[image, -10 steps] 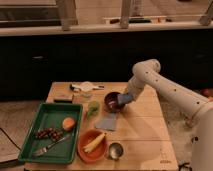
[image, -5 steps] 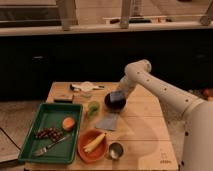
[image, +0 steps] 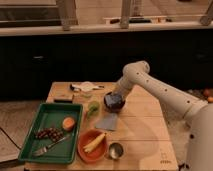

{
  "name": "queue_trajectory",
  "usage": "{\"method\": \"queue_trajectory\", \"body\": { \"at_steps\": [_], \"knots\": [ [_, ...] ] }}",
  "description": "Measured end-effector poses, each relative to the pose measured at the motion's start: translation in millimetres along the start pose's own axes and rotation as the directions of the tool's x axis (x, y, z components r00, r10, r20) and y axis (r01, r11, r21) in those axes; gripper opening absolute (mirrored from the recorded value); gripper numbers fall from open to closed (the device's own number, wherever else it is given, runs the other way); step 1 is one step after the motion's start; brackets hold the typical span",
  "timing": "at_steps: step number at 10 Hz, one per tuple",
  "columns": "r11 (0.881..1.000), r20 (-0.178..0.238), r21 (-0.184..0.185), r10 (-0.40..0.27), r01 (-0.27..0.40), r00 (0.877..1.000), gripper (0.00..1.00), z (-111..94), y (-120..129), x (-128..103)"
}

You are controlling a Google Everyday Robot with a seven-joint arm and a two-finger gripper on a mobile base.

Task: Wipe purple bowl with sponge

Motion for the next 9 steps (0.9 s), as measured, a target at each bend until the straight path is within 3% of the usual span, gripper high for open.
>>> {"method": "queue_trajectory", "body": {
  "at_steps": [2,5,9],
  "knots": [
    [0.999,0.013,-0.028,-0.017,0.017,1.000,0.00,-3.5,8.1,-4.3],
    [0.998,-0.017,-0.067,0.018,-0.019,1.000,0.00,-12.6,34.0,20.2],
    [0.997,-0.051,-0.063,0.044,-0.047,0.998,0.00,-4.9,13.5,48.2]
  ]
}}
